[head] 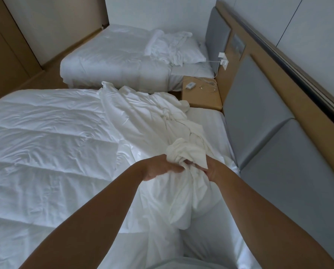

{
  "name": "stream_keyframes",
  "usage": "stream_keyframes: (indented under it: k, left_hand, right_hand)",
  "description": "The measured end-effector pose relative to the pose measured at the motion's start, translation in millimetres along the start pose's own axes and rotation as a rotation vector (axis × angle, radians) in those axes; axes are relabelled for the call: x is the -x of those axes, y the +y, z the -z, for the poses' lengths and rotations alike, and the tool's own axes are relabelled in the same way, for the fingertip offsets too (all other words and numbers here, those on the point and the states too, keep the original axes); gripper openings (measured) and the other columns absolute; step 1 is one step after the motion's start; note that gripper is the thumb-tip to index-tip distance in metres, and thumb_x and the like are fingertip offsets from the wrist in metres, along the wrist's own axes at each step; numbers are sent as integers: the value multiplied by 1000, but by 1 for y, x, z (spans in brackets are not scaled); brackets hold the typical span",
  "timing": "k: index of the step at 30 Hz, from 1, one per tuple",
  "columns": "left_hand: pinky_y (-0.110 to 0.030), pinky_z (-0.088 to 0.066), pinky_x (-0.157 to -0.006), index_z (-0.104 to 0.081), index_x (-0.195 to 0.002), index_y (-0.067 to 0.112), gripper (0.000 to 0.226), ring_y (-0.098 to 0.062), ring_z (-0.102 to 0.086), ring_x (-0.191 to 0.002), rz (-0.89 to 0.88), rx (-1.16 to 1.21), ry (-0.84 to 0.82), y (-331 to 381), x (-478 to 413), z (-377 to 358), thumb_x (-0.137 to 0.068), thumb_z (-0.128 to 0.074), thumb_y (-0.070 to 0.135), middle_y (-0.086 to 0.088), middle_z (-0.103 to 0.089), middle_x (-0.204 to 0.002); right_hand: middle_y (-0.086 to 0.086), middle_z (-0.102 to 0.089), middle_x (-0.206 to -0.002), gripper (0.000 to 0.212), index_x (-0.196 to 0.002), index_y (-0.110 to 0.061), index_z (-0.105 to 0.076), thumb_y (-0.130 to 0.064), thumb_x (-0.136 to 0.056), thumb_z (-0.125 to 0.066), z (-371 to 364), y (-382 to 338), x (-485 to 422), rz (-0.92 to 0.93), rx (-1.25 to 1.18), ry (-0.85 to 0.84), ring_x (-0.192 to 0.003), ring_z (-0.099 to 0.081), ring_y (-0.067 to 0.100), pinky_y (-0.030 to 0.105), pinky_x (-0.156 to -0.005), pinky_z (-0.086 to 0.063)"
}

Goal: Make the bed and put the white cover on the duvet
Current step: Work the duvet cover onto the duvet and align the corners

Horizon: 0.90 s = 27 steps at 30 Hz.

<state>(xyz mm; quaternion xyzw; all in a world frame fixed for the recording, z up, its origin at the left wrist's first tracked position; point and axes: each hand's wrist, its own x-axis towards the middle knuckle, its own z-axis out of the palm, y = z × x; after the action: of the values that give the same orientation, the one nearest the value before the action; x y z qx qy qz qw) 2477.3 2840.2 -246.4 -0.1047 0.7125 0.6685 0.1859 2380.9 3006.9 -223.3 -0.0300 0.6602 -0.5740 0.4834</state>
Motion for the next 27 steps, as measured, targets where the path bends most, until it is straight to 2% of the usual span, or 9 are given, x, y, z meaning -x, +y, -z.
stream_keyframes:
  k: [3,8,10,13,17,19,22,25,27]
  left_hand:
    - [-46,-47,-110,-67,-126,11,29,-28,-66,-118,-10,190,93,9,-4,3,-98,-62,13,-9,-72,-122]
    - [-40,-52,-98,-73,-115,17,24,-23,-70,-106,-56,-12,224,22,-7,5,-98,-64,31,0,-77,-105]
    - [-43,-55,-95,-75,-110,16,23,-28,-71,-105,-49,-39,253,21,-8,8,-98,-65,32,-6,-77,-105]
    - [-49,-57,-91,-76,-105,11,28,-35,-71,-102,-31,-9,308,20,-2,14,-93,-69,36,-14,-76,-103]
    - [-34,-59,-80,-71,-118,16,37,-24,-72,-100,161,52,144,19,10,25,-88,-74,37,-8,-75,-113]
    - [-39,-55,-93,-68,-127,20,44,-27,-69,-112,242,82,-49,14,12,26,-85,-78,27,-8,-72,-123]
    - [-39,-53,-97,-66,-129,18,46,-27,-67,-117,203,142,-169,12,9,26,-85,-74,6,-7,-71,-126]
    - [-42,-51,-102,-56,-140,11,49,-32,-61,-127,141,282,-176,13,4,31,-93,-66,9,-13,-64,-137]
    - [-45,-50,-104,-57,-140,8,44,-33,-62,-125,122,321,-110,13,0,34,-97,-64,15,-15,-64,-135]
  right_hand:
    - [9,-66,-87,15,-92,-14,-64,-26,-99,-59,0,-7,5,-40,69,-12,-79,-63,18,34,-77,-54]
    - [5,-69,-106,43,-96,-21,-62,-60,-80,-71,10,-9,8,-59,280,-38,-95,-65,17,32,-91,-50]
    - [7,-75,-103,52,-105,-20,-66,-41,-65,-93,11,-13,4,-112,412,-158,-92,-72,19,33,-82,-56]
    - [5,-74,-108,37,-116,-22,-64,-14,-84,-81,2,-25,2,-201,611,-304,-96,-72,18,32,-80,-59]
    - [1,-70,-109,27,-124,-9,-63,-15,-98,-65,0,-27,-4,-91,480,-180,-102,-67,16,23,-79,-59]
    - [4,-74,-95,16,-110,-8,-69,-18,-98,-65,1,-22,-11,-38,333,-126,-89,-70,17,31,-83,-60]
    - [5,-69,-75,15,-91,-11,-64,-15,-103,-55,-1,-18,-7,-39,112,-98,-62,-68,14,27,-65,-58]
    - [8,-63,-87,12,-98,-14,-64,-17,-104,-54,2,-15,-8,18,31,13,-78,-63,20,37,-83,-54]
    - [5,-67,-96,27,-123,-9,-65,-25,-102,-59,8,-17,-8,35,58,5,-98,-62,20,40,-104,-49]
